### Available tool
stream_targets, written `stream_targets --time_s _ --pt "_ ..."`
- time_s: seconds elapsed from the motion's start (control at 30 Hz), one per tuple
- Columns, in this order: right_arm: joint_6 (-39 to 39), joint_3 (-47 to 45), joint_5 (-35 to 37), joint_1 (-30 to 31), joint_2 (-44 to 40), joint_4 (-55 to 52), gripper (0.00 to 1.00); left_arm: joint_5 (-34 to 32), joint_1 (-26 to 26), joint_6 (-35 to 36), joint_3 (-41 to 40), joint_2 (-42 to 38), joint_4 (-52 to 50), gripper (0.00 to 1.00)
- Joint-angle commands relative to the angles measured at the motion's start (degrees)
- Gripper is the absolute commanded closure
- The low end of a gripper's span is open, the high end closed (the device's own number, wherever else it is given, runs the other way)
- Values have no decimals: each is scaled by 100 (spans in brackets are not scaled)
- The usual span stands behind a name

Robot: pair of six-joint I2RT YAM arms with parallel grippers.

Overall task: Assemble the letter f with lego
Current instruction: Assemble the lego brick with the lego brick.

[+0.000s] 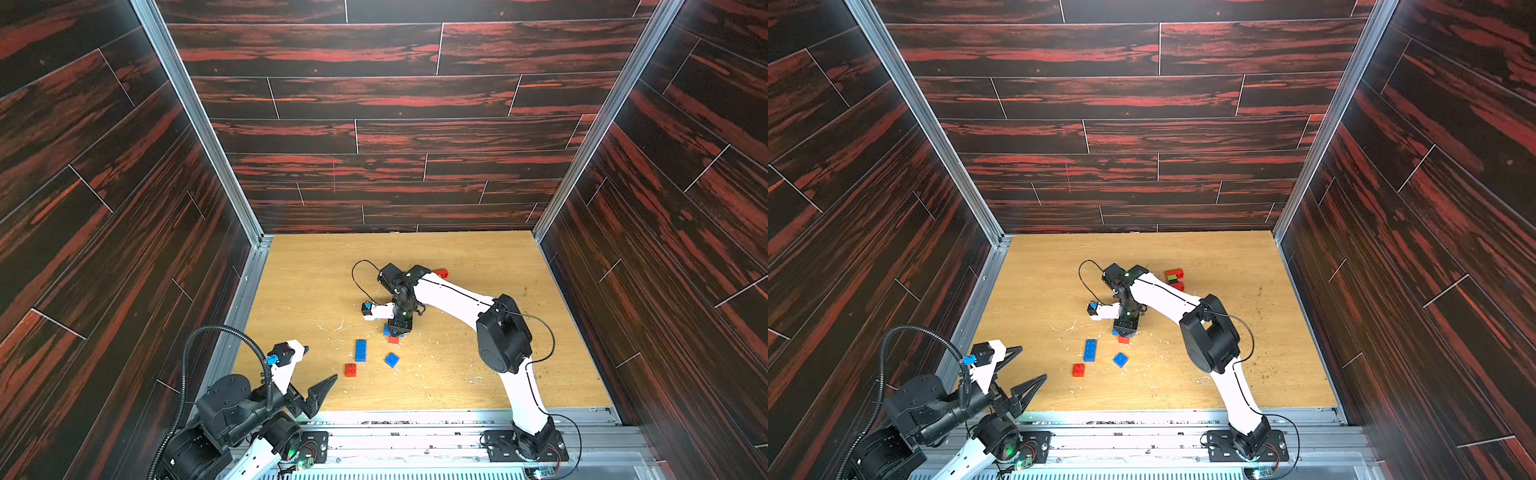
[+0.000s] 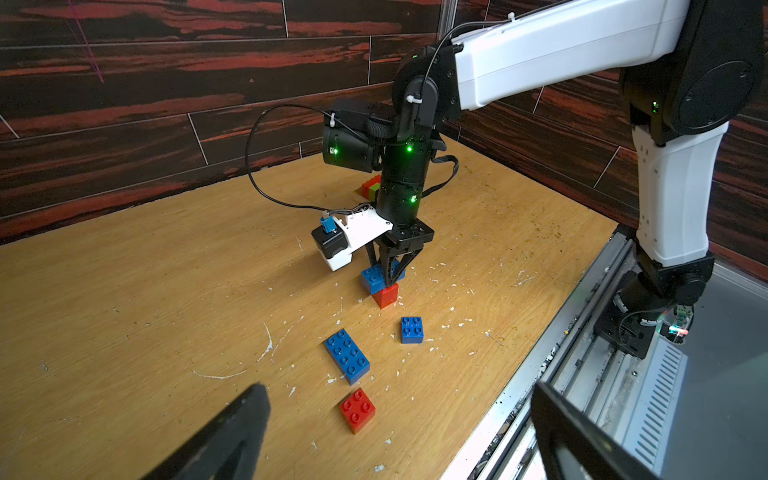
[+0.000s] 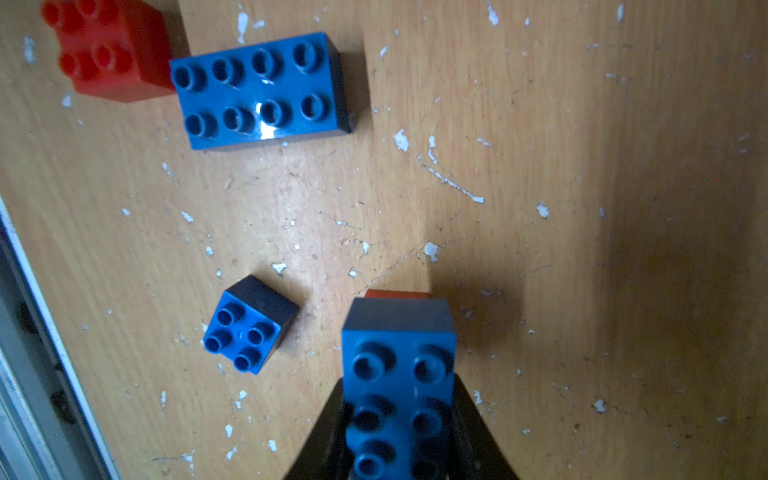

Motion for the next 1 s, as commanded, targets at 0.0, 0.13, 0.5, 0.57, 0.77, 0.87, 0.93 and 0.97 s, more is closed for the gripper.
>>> stream_targets --time_s 0.0,0.13,0.5,0.57,0.77,0.87,0.93,0.97 --pt "33 -5 189 15 117 -127 70 43 -25 11 36 44 27 0" --pt "39 -56 158 24 65 -106 70 51 -24 11 36 50 27 0" --pt "81 -338 -25 120 -80 25 70 54 -24 13 38 63 26 0" --pt "83 -386 -27 130 -98 50 70 59 -24 16 36 63 26 0" --pt "101 -508 64 130 -134 147 70 55 -24 24 36 64 27 0" --pt "110 -579 186 130 -124 208 70 61 -16 20 35 63 26 0" --pt "118 -606 259 130 -76 225 70 61 -24 23 36 65 24 0" --pt "118 -611 293 131 -43 225 70 61 -24 19 36 65 23 0"
